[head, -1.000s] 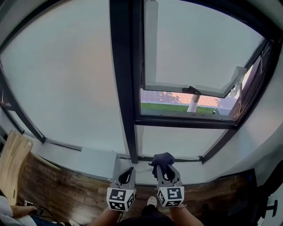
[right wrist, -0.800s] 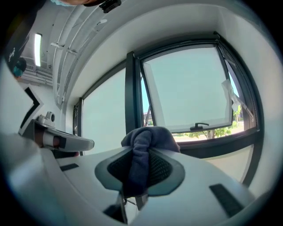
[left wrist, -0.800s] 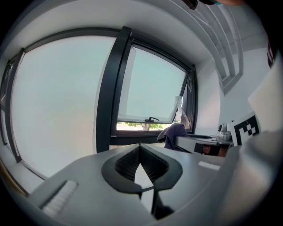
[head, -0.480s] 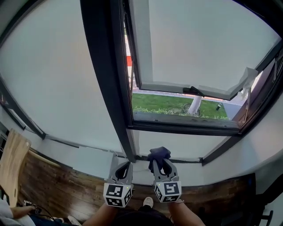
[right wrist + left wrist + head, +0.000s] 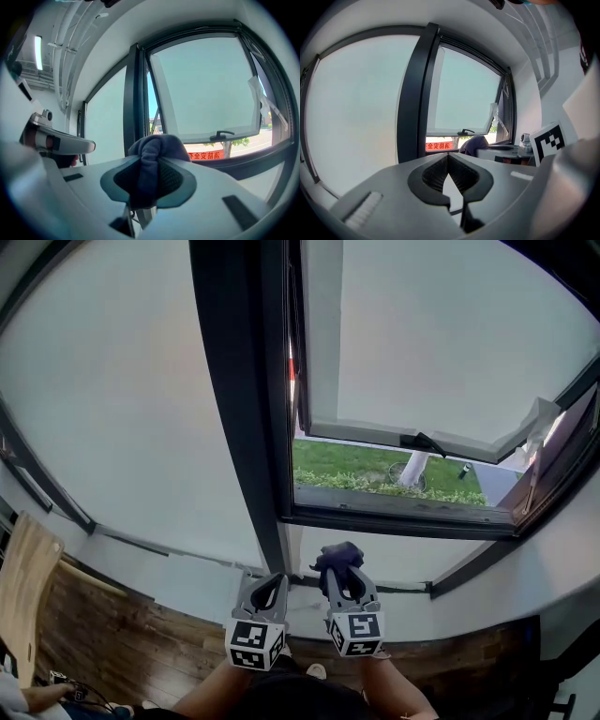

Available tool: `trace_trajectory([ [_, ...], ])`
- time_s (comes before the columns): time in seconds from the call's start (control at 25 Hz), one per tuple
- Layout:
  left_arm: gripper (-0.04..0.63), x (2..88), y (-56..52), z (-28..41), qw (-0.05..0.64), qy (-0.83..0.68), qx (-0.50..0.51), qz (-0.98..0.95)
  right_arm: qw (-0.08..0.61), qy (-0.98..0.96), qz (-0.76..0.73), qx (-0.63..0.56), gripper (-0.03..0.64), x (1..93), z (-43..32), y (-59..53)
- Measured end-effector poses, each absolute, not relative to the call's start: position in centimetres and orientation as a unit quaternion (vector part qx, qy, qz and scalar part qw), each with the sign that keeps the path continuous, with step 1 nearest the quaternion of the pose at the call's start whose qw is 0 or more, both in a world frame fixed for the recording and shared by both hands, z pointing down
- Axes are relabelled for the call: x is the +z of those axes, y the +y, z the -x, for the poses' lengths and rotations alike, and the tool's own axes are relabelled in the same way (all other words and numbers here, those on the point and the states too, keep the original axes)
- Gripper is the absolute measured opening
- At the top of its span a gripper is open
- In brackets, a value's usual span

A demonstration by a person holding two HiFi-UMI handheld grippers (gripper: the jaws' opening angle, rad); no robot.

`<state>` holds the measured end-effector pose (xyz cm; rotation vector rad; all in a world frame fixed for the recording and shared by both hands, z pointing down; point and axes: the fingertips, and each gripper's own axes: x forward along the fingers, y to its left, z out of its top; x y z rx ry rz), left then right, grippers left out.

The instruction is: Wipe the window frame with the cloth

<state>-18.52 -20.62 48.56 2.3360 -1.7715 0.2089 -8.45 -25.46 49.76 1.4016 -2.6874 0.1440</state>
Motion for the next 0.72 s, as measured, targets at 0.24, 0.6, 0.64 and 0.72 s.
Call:
trace_trajectory([
  [0.24, 0.008, 47.3, -24.1, 21.1, 0.089, -0.599, 0.049, -0.794, 0.064, -0.878, -0.473, 0.041, 0.086, 50.3, 10.9, -29.1],
  [0.6, 0.008, 47.8, -27.4, 24.2, 0.092, -0.599, 0.044, -0.794, 0.092, -0.878, -0.469, 0.031, 0.086, 51.8, 15.3, -34.8],
  [0.64, 0.008, 47.7, -27.8, 24.5, 0.091, -0.598, 0.043, -0.795, 0.096, -0.879, -0.467, 0.029, 0.085, 52.0, 15.7, -35.3],
  [0.72, 0.008, 47.6, -28.4, 25.0, 0.089, -0.597, 0.041, -0.796, 0.106, -0.878, -0.467, 0.026, 0.085, 52.5, 16.6, -36.3],
])
